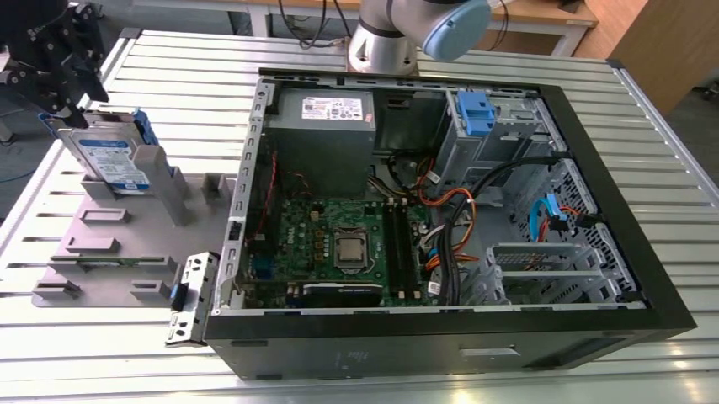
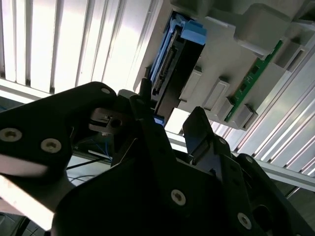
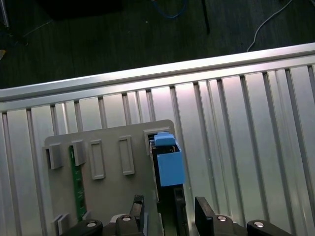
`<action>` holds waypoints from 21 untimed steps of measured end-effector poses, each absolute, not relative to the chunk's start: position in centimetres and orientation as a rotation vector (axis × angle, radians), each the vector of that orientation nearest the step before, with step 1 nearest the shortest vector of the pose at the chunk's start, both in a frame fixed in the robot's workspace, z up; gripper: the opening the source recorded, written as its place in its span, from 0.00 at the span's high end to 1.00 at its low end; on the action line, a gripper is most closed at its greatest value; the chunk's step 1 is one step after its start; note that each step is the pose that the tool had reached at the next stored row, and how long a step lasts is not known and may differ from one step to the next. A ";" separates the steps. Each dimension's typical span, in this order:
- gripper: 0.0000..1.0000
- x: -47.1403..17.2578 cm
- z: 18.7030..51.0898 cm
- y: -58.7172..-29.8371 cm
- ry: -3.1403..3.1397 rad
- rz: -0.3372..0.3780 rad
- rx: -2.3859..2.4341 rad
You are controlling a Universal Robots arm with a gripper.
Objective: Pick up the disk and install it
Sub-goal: 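Pick up the disk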
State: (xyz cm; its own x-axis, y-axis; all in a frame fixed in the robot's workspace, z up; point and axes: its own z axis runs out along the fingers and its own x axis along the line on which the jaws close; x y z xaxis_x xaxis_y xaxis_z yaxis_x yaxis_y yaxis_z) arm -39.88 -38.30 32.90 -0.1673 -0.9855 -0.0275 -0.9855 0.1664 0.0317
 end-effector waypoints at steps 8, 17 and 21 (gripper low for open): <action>0.47 -40.0 32.0 -38.3 2.345 0.059 -2.082; 0.47 -40.2 30.9 -38.3 2.291 0.053 -2.135; 0.47 -40.2 30.4 -38.3 2.277 0.057 -2.142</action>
State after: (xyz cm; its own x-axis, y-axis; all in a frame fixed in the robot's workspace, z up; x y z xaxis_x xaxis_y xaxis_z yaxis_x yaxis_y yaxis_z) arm -40.22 -38.29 30.37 -0.0610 -0.9975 -0.0358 -0.9980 0.0605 0.0165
